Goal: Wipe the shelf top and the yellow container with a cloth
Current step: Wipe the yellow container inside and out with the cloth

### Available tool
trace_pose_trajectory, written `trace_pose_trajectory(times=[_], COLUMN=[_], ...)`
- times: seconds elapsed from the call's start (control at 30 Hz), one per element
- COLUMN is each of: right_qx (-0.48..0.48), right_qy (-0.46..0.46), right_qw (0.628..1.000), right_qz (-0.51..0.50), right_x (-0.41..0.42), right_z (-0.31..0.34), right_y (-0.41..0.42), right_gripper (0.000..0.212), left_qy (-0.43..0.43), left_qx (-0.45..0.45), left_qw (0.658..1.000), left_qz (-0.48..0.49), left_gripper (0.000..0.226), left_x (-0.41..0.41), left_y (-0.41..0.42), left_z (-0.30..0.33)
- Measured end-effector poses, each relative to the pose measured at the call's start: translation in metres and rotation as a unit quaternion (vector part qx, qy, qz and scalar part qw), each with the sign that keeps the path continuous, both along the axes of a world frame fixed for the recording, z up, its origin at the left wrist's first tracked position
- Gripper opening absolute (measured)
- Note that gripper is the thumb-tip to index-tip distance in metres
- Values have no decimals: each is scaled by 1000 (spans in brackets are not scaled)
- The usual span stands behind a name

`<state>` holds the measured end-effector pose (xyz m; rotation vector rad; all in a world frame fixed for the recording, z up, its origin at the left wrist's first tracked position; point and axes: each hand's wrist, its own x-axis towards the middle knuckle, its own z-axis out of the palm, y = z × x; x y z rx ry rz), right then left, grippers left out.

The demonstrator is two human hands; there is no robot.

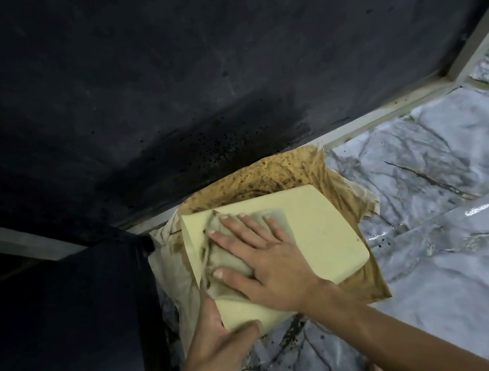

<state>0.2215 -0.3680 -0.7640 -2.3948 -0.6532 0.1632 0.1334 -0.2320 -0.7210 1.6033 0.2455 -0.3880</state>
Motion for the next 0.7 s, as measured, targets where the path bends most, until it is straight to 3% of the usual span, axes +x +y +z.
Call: trace_pose_trajectory(times=[0.27, 0.53, 0.7], right_qx=[-64, 31, 92], right_qy=[33, 97, 80], right_qw=[980, 959, 936], right_qz=[-186, -263, -331], right_x=[16, 37, 42], right_z=[-59, -80, -77], right_y=[-81, -103, -111], right_gripper=[65, 58, 43], left_qy=[27, 30, 35], left_qx=[10, 29, 29], left_qw=[1000, 999, 999], left_qz=[9, -13, -15], left_gripper=[92, 92, 94], left_x=[-5, -1, -2], left_y=[12, 9, 11], left_z=[-9, -5, -4])
